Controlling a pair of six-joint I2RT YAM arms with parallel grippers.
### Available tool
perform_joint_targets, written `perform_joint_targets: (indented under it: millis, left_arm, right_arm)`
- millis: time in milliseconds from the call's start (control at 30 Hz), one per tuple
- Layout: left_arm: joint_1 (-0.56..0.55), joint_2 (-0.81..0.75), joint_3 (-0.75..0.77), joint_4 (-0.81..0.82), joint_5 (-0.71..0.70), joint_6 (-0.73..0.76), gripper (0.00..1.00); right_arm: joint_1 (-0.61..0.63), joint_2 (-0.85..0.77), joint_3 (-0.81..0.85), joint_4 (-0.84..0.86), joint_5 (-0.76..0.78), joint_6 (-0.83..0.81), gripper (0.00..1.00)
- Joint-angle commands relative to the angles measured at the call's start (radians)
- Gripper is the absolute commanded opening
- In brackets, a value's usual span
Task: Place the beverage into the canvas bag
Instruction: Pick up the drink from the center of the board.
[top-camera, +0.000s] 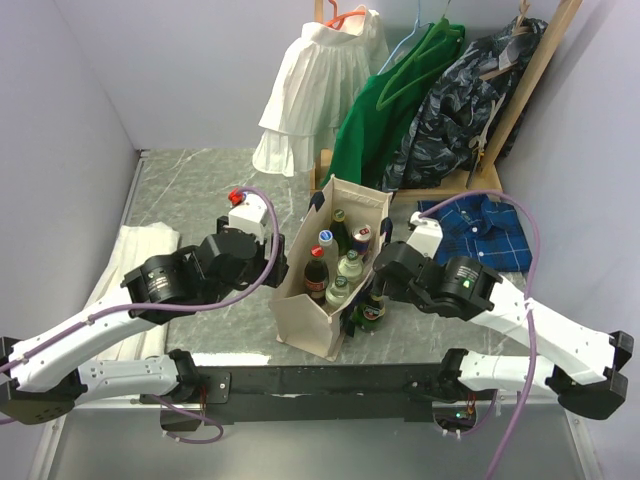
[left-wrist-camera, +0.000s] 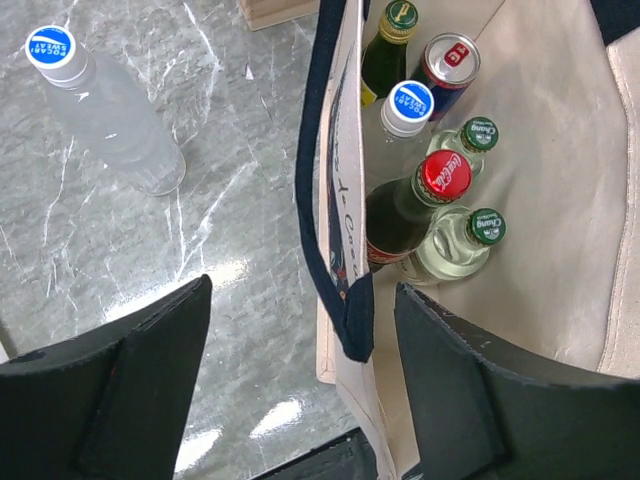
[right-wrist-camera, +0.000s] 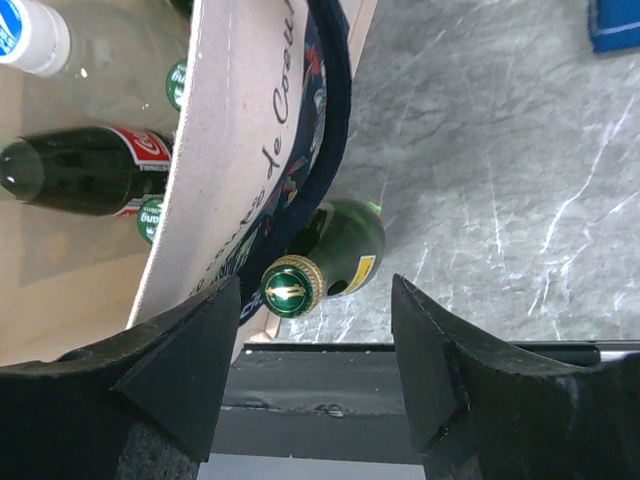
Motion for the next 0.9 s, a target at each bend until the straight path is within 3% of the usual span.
perform_joint_targets:
  millis: [0, 500, 867]
  left_arm:
    - [-0.005, -0.015, 0.004, 0.016, -0.02, -0.007, 0.8]
    - [-0.003, 0.001, 0.015, 0.018, -0.035, -0.002, 0.88]
    - [-0.005, 0.009, 0.015, 0.009, -0.044, -0.002, 0.9]
  right_arm:
    - [-0.004, 0.01, -0.019, 0.069, -0.021, 0.01, 0.68]
    - [-0.004, 0.062, -0.087, 0.14, -0.064, 0.013, 0.66]
    - [-0.008, 0.124, -0.088, 0.117, -0.064, 0.024, 0.56]
